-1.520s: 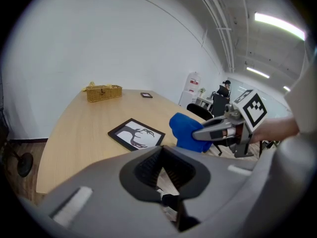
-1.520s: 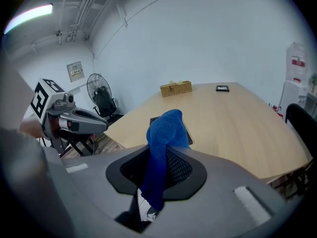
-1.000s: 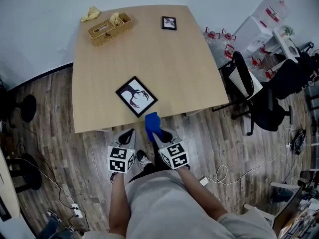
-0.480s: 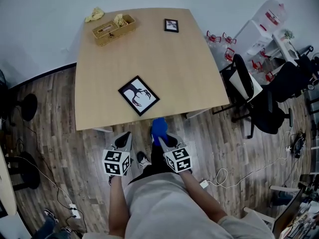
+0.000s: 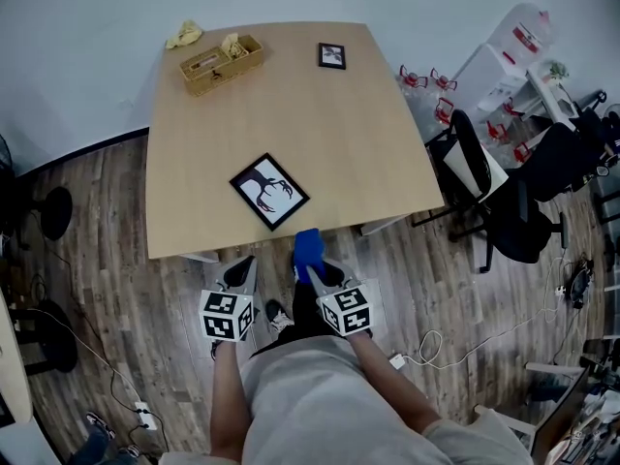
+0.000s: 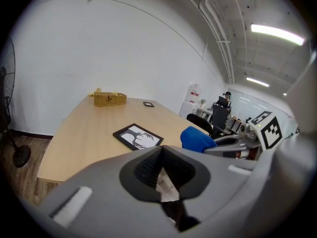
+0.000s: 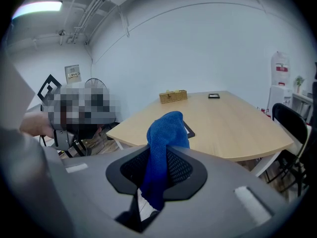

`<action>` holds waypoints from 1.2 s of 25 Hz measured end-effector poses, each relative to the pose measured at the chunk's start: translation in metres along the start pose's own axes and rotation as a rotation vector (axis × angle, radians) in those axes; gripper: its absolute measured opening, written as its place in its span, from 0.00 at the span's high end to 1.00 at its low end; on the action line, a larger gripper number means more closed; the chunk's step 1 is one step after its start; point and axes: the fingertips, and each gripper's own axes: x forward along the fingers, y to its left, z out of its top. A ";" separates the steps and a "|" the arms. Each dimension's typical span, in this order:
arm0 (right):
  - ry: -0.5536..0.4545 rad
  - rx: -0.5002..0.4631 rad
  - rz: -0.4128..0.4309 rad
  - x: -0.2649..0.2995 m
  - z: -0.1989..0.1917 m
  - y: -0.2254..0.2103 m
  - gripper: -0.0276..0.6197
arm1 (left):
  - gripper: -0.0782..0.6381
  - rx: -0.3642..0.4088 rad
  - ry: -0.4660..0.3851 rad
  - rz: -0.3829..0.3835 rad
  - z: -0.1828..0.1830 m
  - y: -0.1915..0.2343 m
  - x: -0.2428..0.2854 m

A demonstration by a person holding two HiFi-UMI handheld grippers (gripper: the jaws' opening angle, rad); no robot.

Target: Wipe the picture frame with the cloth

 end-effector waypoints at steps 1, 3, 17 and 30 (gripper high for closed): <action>-0.004 0.000 -0.003 0.000 0.002 -0.001 0.86 | 0.82 0.001 0.000 -0.001 0.001 0.000 0.001; -0.010 0.003 -0.011 0.000 0.005 -0.002 0.86 | 0.82 0.004 0.000 -0.005 0.005 0.000 0.003; -0.014 -0.007 0.006 -0.002 0.007 -0.007 0.86 | 0.82 0.018 0.012 -0.018 0.008 -0.010 0.013; -0.031 -0.010 0.005 -0.002 0.007 -0.016 0.86 | 0.82 0.040 0.016 -0.020 0.008 -0.015 0.022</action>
